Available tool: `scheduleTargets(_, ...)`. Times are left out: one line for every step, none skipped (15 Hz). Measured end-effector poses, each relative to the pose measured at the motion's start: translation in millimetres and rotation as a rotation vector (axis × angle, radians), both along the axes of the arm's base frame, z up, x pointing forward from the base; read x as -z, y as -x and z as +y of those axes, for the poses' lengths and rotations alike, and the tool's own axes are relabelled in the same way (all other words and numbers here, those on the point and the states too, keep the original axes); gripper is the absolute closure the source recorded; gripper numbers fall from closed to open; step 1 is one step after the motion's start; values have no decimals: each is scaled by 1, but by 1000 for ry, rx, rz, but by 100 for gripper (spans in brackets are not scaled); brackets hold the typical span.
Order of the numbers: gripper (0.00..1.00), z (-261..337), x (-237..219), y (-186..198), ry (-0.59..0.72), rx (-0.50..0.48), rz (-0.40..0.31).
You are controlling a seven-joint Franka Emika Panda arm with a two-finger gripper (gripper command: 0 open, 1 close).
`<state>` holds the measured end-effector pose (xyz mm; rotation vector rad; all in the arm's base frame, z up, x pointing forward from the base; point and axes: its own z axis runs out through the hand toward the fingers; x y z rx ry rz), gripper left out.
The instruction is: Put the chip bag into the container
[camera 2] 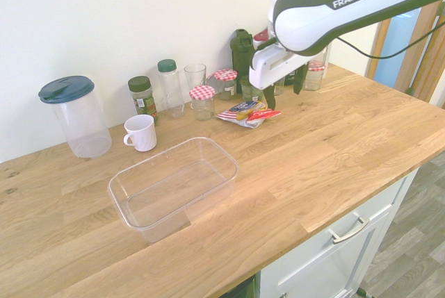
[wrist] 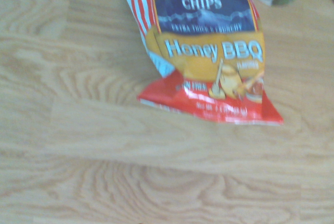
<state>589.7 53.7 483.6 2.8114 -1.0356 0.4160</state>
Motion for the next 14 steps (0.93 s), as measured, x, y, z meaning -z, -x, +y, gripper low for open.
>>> scheduleTargets(0,6,2,-12,14,-12,-3)
scheduleTargets(0,11,6,-24,28,-23,-4)
scheduleTargets(0,14,12,-35,44,-31,-3)
scheduleTargets(0,17,19,-46,53,-38,-2)
scheduleTargets(0,20,25,-57,58,-43,-2)
scheduleTargets(0,24,30,-67,59,-47,-3)
scheduleTargets(0,27,36,-75,60,-50,-3)
scheduleTargets(0,30,43,-82,63,-54,3)
scheduleTargets(0,31,52,-87,68,-55,12)
scheduleTargets(0,31,63,-91,73,-55,25)
scheduleTargets(0,30,74,-95,78,-56,38)
scheduleTargets(0,29,83,-97,85,-59,49)
scheduleTargets(0,29,89,-99,93,-64,54)
scheduleTargets(0,29,93,-100,101,-71,58)
